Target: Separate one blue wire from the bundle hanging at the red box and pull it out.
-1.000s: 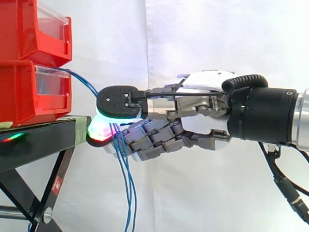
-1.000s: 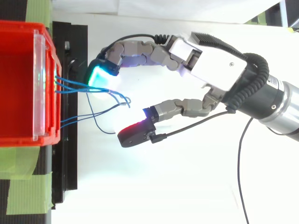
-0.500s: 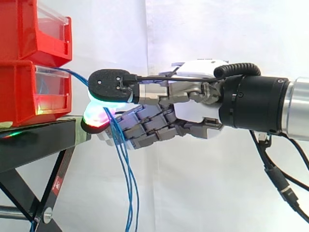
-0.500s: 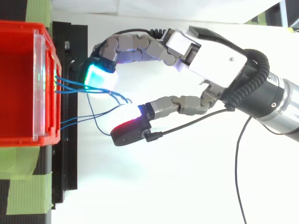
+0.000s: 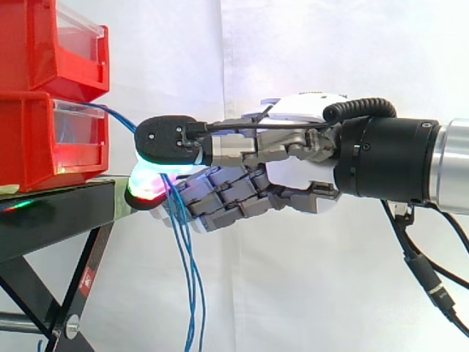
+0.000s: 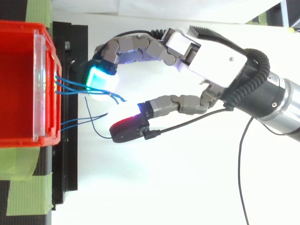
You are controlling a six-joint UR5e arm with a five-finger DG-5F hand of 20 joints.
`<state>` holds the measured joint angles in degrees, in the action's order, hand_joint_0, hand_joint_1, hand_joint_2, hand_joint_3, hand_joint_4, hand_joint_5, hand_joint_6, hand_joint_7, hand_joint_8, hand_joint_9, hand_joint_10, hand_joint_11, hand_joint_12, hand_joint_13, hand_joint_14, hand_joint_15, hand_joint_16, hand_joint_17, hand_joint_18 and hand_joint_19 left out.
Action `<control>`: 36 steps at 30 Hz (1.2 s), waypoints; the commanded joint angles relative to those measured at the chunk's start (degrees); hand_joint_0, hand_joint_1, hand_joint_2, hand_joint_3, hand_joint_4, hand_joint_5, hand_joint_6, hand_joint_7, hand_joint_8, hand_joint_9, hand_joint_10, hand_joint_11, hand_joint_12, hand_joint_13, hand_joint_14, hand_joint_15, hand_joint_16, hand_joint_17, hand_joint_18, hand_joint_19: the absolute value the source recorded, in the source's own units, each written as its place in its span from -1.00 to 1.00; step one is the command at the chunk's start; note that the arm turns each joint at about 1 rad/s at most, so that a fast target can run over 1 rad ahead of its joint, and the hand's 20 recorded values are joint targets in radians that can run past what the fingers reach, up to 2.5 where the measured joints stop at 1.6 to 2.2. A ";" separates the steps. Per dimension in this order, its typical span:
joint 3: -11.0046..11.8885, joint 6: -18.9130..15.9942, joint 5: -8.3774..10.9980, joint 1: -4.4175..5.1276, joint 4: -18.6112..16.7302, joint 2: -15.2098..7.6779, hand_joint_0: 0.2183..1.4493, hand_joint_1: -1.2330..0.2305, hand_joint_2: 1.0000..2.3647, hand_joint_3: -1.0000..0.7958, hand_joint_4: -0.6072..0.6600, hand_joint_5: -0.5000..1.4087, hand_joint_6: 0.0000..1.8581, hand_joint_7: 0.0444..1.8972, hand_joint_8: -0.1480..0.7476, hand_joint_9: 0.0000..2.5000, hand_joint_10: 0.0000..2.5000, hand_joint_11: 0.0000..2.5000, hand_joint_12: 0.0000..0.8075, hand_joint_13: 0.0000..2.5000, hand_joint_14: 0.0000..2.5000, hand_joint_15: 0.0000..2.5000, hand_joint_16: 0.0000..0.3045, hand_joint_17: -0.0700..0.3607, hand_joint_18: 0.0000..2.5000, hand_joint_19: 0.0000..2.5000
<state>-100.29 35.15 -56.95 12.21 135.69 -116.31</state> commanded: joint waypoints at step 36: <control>0.62 -0.17 0.09 -0.52 0.01 0.03 -0.40 -0.29 -0.97 -0.13 0.24 -0.65 -0.09 -0.12 0.07 -0.46 -0.99 -0.76 0.00 -0.52 -0.99 -0.73 -0.66 -0.13 -0.57 -0.83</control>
<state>-99.67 34.99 -56.95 11.69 135.53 -116.28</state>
